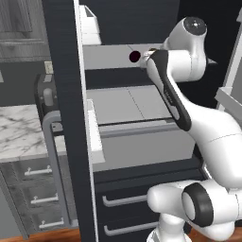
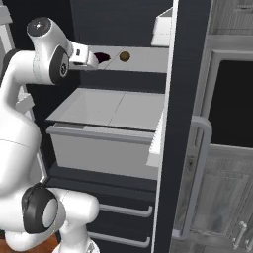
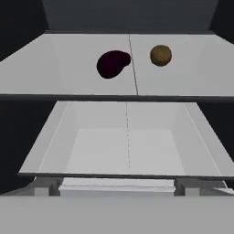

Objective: Pick eggplant from the fridge and place it on the plate on the counter.

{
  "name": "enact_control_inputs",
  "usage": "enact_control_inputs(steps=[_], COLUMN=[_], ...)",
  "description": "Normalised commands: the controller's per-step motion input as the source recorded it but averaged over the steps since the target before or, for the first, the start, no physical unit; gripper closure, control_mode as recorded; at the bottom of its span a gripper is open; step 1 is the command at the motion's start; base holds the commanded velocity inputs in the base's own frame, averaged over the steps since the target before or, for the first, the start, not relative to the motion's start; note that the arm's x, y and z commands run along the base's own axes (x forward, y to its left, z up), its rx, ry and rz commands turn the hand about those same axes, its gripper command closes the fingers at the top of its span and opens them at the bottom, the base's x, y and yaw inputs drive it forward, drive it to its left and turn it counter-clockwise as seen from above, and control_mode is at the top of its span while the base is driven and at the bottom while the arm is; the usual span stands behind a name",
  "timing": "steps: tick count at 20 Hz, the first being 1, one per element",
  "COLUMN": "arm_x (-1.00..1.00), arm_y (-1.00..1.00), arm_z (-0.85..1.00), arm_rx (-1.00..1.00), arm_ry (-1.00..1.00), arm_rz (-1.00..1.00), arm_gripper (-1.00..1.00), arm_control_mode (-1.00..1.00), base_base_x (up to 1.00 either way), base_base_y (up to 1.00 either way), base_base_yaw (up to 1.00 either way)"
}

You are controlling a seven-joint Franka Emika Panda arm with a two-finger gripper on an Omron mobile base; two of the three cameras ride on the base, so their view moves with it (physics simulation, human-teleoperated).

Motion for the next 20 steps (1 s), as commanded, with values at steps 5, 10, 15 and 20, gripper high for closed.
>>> enact_control_inputs(steps=[5, 10, 15, 20], arm_x=[0.33, 0.39, 0.35, 0.36], arm_y=[0.0, 0.15, 0.26, 0.09], arm_z=[0.25, 0.19, 0.12, 0.0], arm_rx=[0.01, 0.0, 0.0, 0.0], arm_ry=[-0.09, 0.0, 0.06, 0.04], arm_rz=[0.0, 0.0, -0.02, -0.04], arm_gripper=[-1.0, -1.0, -1.0, -1.0], arm_control_mode=[-1.0, -1.0, -1.0, -1.0], base_base_x=[0.0, 0.0, 0.0, 0.0], base_base_y=[0.0, 0.0, 0.0, 0.0], base_base_yaw=[0.0, 0.0, 0.0, 0.0])
